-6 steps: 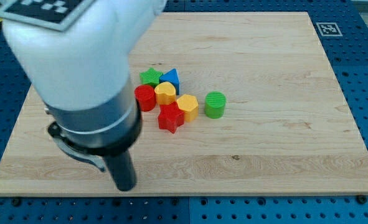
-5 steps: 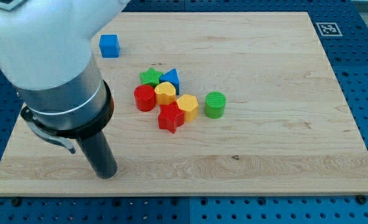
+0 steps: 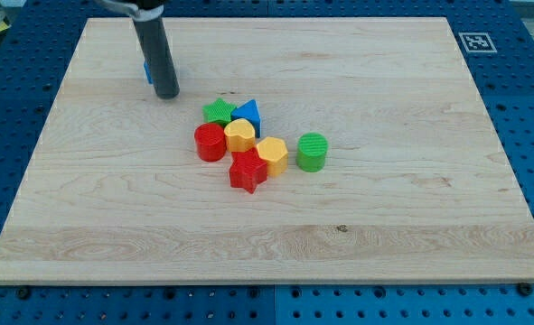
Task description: Push blue cube to the top left of the board
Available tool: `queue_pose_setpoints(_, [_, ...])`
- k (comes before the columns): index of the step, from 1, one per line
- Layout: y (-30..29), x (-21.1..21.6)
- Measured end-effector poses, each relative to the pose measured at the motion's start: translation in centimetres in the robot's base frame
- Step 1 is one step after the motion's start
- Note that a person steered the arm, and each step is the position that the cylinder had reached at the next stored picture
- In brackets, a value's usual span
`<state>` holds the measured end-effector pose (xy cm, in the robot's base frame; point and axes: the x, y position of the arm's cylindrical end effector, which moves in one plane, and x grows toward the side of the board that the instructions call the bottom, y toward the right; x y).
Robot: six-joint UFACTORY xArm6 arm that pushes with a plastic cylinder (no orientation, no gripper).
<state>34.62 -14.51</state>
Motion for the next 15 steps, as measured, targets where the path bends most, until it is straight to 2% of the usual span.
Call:
queue_pose_setpoints(3, [-5.9, -9.0])
queue_pose_setpoints(4, [-7.3, -10.0])
queue_pose_setpoints(6, [-0.5, -10.4])
queue_pose_setpoints(7, [-1.0, -14.8])
queue_pose_setpoints(10, [-6.1, -15.4])
queue_pose_setpoints(12, [-7.2, -15.4])
queue_pose_setpoints(13, [-7.2, -15.4])
queue_pose_setpoints(15, [-0.8, -15.4])
